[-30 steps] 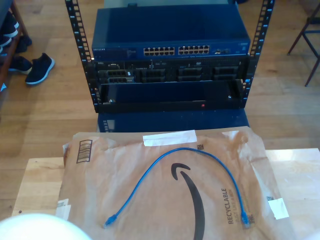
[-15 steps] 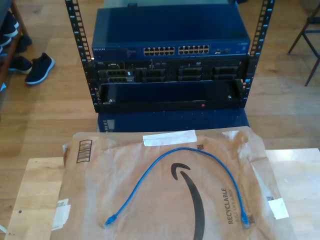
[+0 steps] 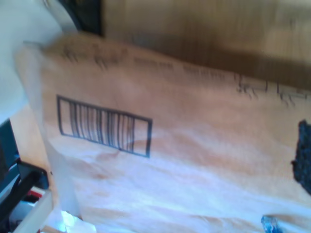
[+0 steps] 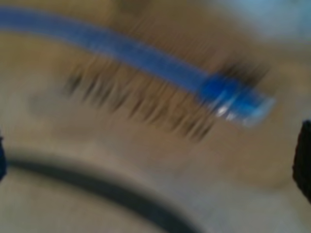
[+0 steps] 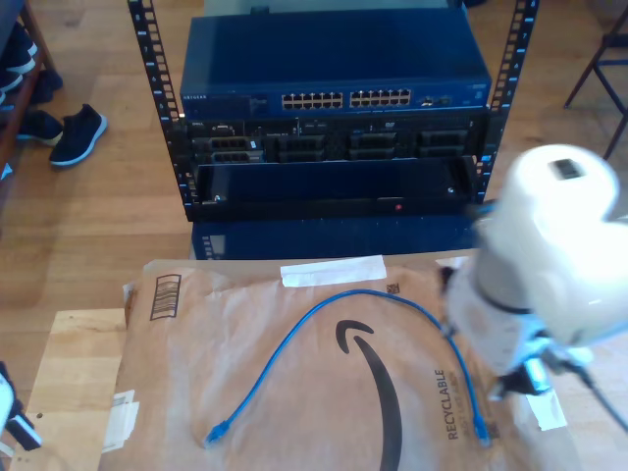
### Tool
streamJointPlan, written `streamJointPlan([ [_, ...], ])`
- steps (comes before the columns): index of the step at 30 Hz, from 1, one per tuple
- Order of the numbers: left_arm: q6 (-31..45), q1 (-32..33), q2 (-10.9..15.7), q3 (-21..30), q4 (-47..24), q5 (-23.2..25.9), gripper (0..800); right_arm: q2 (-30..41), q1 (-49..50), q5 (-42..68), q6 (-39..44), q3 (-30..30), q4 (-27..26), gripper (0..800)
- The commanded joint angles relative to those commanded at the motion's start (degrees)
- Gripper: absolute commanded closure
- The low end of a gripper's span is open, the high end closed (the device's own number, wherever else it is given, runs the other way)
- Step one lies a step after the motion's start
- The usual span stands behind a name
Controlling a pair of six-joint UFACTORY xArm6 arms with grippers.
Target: Grab the cable and plug it in
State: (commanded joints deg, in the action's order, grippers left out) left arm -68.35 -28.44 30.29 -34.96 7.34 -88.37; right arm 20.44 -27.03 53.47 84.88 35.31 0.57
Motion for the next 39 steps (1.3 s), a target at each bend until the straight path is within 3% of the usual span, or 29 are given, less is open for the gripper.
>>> streamJointPlan([
  [6, -3.78, 5.71, -0.97, 0.26, 1.58, 1.85, 0, -9.58, -7.38, -0.09, 2.81, 6.77, 0.09, 7],
  [10, -6.42, 9.05, -3.34, 0.7, 1.49, 4.31, 0, -15.65, -10.81, -0.62, 5.1, 11.78, 0.88, 8],
  [21, -6.42, 9.76, -4.4, 1.93, 1.49, 6.24, 0, -28.92, -16.0, -5.19, 4.84, 24.0, 0.88, 37],
  [31, -6.42, 9.85, -4.4, 2.02, 1.49, 6.15, 0, -35.08, -16.7, -5.27, 2.9, 25.85, 0.97, 89],
  [39, -6.42, 9.85, -4.57, 2.02, 1.58, 6.15, 0, -36.31, -16.7, -5.63, 2.11, 25.85, 1.05, 236],
])
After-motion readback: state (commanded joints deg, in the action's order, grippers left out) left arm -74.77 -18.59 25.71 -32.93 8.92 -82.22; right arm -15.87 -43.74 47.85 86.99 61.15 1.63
